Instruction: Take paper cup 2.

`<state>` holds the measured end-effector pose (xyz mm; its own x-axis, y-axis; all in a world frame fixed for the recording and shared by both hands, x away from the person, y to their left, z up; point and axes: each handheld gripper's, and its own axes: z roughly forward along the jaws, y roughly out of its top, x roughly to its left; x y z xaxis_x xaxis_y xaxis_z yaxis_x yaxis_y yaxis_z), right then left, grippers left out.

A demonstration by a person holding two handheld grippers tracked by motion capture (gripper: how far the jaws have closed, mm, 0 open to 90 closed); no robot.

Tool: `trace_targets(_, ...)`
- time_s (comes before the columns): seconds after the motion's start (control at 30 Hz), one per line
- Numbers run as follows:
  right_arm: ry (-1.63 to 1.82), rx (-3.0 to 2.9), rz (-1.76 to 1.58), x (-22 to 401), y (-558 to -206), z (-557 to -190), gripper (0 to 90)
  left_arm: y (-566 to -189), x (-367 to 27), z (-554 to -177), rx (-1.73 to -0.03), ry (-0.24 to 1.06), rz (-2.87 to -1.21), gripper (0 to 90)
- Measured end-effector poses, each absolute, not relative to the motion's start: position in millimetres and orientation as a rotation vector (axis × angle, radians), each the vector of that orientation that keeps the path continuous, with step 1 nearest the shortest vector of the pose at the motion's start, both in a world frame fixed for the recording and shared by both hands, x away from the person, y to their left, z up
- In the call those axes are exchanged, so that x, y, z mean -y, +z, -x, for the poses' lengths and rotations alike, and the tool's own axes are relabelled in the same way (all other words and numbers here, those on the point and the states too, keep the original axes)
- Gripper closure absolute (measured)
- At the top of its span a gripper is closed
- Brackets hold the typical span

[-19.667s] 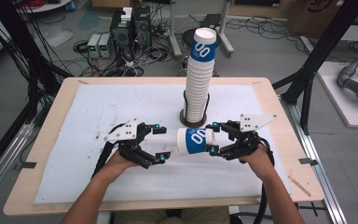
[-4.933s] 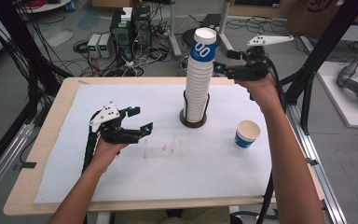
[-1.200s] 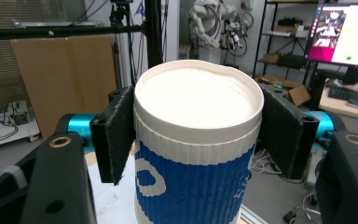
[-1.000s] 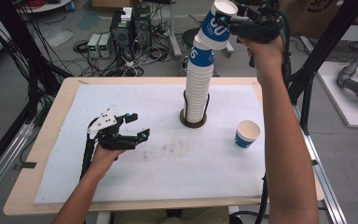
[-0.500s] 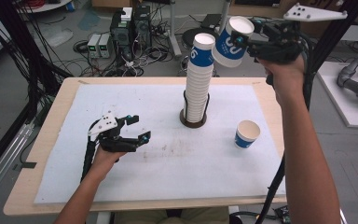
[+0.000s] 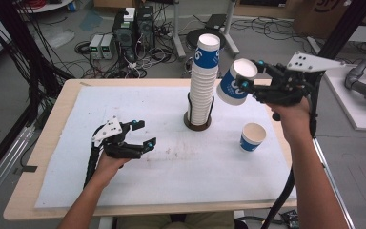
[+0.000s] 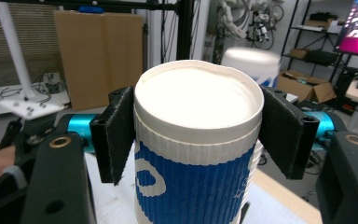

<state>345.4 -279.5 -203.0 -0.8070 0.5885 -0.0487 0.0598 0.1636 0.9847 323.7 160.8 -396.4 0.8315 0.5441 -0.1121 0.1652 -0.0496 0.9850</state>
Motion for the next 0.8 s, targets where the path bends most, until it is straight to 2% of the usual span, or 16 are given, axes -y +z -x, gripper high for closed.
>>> trace_targets(0.47,1.725,-2.085,-0.595,269.2,-280.6,-325.2,32.1,-402.0,-163.0,-317.1,-0.562,0.334,-1.61,17.0)
trace_targets(0.8,1.73,-2.121,-0.606,260.9,-314.6,-317.8,31.9,-406.2,-161.3,-314.0,-0.554,0.327,-1.616,17.0)
